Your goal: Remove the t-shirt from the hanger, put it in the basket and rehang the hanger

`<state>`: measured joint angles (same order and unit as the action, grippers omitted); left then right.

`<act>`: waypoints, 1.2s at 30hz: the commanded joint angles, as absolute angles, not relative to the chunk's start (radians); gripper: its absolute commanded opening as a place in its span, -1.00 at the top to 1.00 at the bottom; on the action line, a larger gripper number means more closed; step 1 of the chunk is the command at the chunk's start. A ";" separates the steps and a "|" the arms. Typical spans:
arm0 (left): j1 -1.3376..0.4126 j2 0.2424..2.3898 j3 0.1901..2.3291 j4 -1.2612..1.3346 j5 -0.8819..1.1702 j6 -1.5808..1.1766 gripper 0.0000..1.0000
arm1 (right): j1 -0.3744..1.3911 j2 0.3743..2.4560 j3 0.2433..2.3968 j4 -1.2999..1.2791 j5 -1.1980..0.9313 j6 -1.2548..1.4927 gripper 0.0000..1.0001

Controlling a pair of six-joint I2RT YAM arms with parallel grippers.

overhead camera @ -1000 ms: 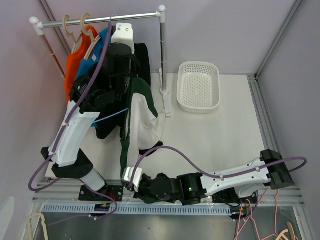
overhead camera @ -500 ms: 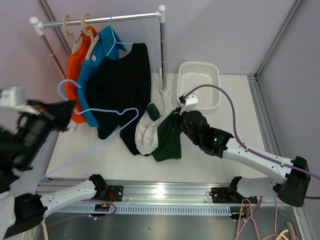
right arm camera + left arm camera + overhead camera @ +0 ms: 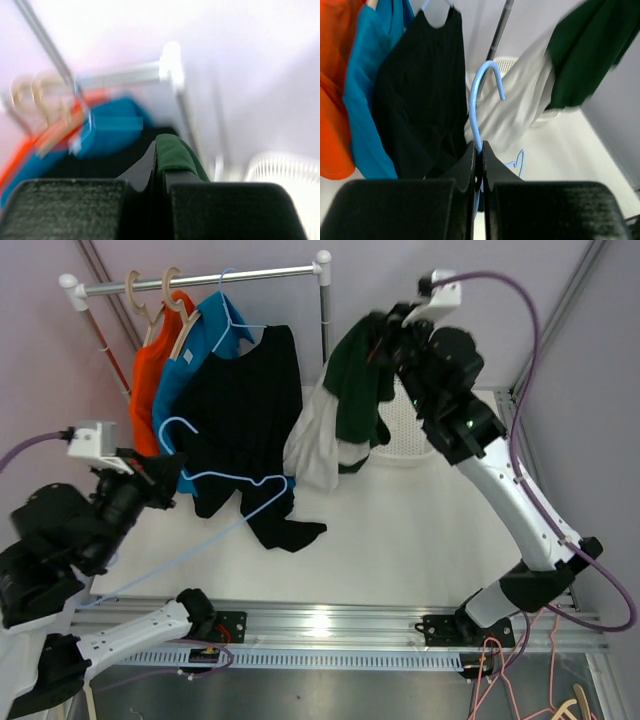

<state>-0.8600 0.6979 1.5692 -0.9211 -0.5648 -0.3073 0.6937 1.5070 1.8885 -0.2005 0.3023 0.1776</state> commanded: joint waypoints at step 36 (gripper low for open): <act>-0.750 0.798 1.354 -0.663 -0.534 -0.285 0.99 | 0.357 1.959 2.003 -0.543 0.128 0.290 -0.99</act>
<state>-0.7647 0.7933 1.3361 -0.7040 -0.5449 -0.2955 0.2958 2.2333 2.0182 -0.6094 0.1192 0.3515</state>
